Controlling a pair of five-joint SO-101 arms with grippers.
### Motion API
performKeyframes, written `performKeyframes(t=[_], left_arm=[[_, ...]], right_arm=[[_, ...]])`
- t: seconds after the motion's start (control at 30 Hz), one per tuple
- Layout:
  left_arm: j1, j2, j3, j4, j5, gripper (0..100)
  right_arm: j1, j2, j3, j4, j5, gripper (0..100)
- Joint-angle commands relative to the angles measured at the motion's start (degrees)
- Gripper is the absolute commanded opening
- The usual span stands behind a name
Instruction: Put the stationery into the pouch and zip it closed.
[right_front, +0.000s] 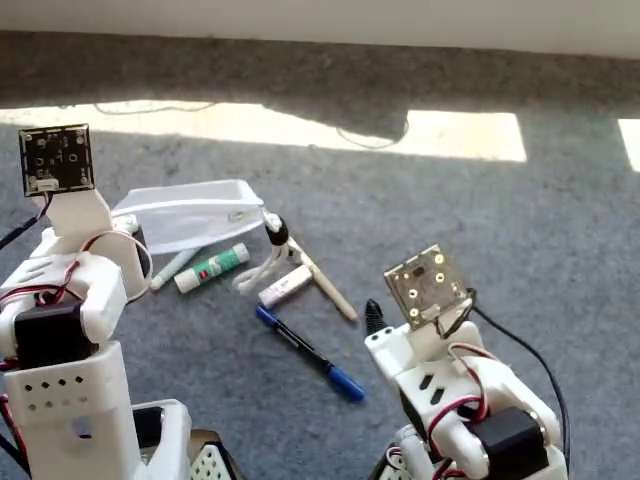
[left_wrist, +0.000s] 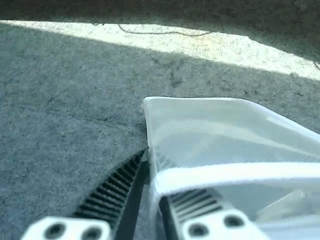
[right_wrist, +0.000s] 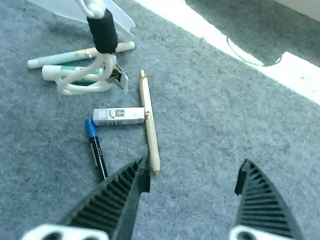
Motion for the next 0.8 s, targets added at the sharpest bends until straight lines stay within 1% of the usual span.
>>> performKeyframes(t=[0.0,0.13,0.4,0.53,0.77], left_arm=[[-3.3,0.5,-2.9,0.4,0.9,1],[-5.4,0.5,-2.8,2.1,0.9,1],[-11.4,0.5,-2.7,2.9,2.0,1],[-13.1,0.3,-2.7,3.3,2.0,1],[-14.8,0.4,-2.5,3.4,2.0,1]], right_arm=[[1.0,7.6,-0.9,-1.9,-0.6,25.5],[1.0,14.7,-1.9,-2.2,-0.6,21.0],[1.0,25.5,-8.2,-3.4,-0.6,21.0],[0.9,34.3,-12.9,-5.8,-0.6,21.0],[0.6,52.1,-25.2,-7.7,-0.4,21.0]])
